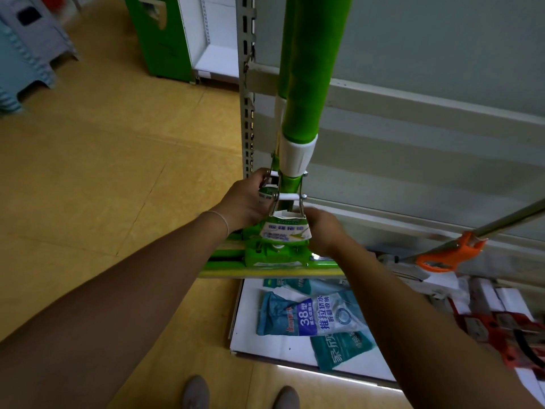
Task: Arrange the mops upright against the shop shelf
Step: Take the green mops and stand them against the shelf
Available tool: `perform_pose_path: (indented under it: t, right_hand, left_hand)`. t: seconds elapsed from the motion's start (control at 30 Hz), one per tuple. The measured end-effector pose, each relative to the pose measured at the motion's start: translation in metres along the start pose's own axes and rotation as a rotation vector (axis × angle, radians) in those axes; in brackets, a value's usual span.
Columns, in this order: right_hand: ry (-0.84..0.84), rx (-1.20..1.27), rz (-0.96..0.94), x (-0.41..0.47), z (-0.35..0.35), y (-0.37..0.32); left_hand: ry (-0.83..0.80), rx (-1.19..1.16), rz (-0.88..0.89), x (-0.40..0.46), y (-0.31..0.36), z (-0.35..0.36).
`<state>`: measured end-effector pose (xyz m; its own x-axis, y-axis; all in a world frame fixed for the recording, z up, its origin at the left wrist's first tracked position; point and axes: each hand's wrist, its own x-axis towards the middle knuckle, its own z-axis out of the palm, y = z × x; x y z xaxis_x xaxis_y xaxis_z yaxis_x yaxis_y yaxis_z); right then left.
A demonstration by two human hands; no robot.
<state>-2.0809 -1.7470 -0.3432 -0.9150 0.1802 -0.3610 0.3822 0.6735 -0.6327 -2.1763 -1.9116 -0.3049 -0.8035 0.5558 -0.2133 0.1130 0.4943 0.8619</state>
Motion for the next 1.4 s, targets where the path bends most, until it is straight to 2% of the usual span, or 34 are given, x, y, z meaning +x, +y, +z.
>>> perform_pose_path:
  t: [0.1, 0.17, 0.23, 0.4, 0.57, 0.73, 1.13, 1.4]
  right_hand:
    - [-0.180, -0.239, 0.055, -0.019, 0.015, 0.026]
    - [-0.216, -0.242, 0.064, -0.026, 0.026, 0.031]
    - [-0.170, -0.161, 0.039, -0.030, 0.036, 0.031]
    - [0.027, -0.104, 0.025, -0.029, 0.055, 0.023]
    - [0.110, -0.194, 0.018, -0.026, 0.065, 0.013]
    - [0.182, -0.145, 0.044, -0.018, 0.070, 0.007]
    - [0.159, -0.089, 0.136, -0.001, 0.065, 0.001]
    - [0.213, 0.056, 0.206, -0.021, 0.063, 0.000]
  left_hand:
    - [-0.153, 0.157, -0.011, -0.009, -0.025, -0.008]
    - [-0.270, 0.262, -0.032, -0.021, -0.035, -0.011]
    - [-0.306, 0.290, -0.048, -0.032, -0.039, -0.007]
    - [-0.272, 0.133, -0.049, -0.038, -0.053, 0.002]
    - [-0.159, 0.023, -0.070, -0.039, -0.056, 0.012]
    - [-0.073, 0.021, -0.113, -0.030, -0.055, 0.016]
    - [0.013, 0.130, -0.186, -0.024, -0.045, 0.024]
    - [0.101, 0.042, -0.280, -0.049, -0.034, 0.029]
